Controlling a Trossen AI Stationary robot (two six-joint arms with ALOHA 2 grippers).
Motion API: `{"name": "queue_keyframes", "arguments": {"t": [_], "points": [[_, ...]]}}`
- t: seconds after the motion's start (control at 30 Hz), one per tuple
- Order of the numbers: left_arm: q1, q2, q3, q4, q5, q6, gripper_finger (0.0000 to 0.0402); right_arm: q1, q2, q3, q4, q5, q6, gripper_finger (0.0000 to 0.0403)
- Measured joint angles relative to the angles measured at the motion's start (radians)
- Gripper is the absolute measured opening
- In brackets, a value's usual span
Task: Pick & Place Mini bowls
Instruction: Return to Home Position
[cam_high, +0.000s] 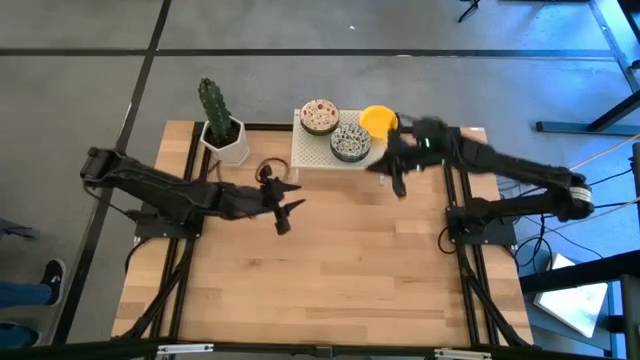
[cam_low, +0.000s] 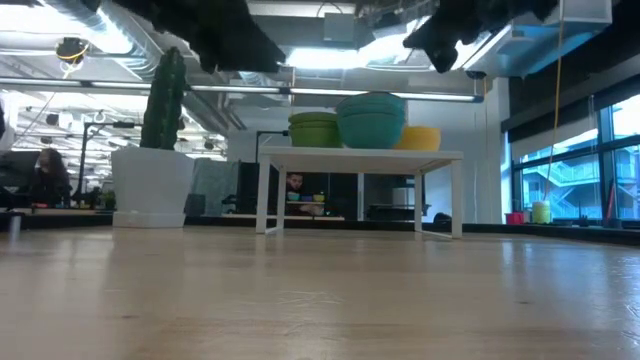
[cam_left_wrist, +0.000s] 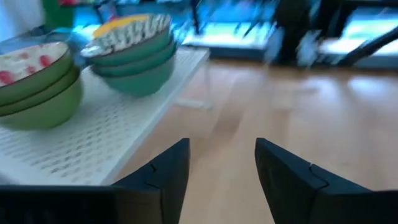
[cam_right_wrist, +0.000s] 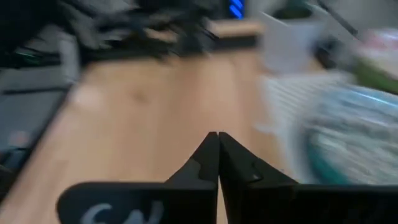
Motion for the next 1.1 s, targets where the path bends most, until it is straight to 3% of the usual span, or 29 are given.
{"name": "queue_keyframes", "arguments": {"t": [0.13, 0.27, 0.4, 0.57, 0.67, 0.83, 0.93, 1.1], "points": [[0.047, -0.065, -0.119, 0.25, 0.116, 0.011, 0.0157, 0.145, -0.048, -0.236, 0.378, -0.006, 0.081, 0.0003], [0.087, -0.072, -0.158, 0.373, 0.134, 0.023, 0.0141, 0.249, -0.01, -0.42, 0.77, -0.003, 0.122, 0.0002], [0.112, -0.078, -0.157, 0.433, 0.17, 0.079, 0.013, 0.291, 0.026, -0.479, 0.946, -0.004, 0.153, 0.0002], [0.141, -0.203, -0.157, 0.415, 0.197, 0.134, 0.0119, 0.288, -0.041, -0.38, 0.807, -0.043, 0.138, 0.0001], [0.149, -0.307, -0.157, 0.354, 0.211, 0.165, 0.0113, 0.288, -0.114, -0.271, 0.57, -0.057, 0.065, 0.0001], [0.148, -0.451, -0.165, 0.215, 0.21, 0.21, 0.0105, 0.288, -0.243, -0.121, 0.199, 0.054, -0.054, 0.0002], [0.149, -0.504, -0.205, 0.205, 0.19, 0.219, 0.0102, 0.295, -0.331, -0.128, 0.142, 0.11, -0.058, 0.0003], [0.149, -0.567, -0.293, 0.208, 0.165, 0.236, 0.0098, 0.296, -0.478, -0.258, 0.168, 0.165, -0.041, 0.0004]]}}
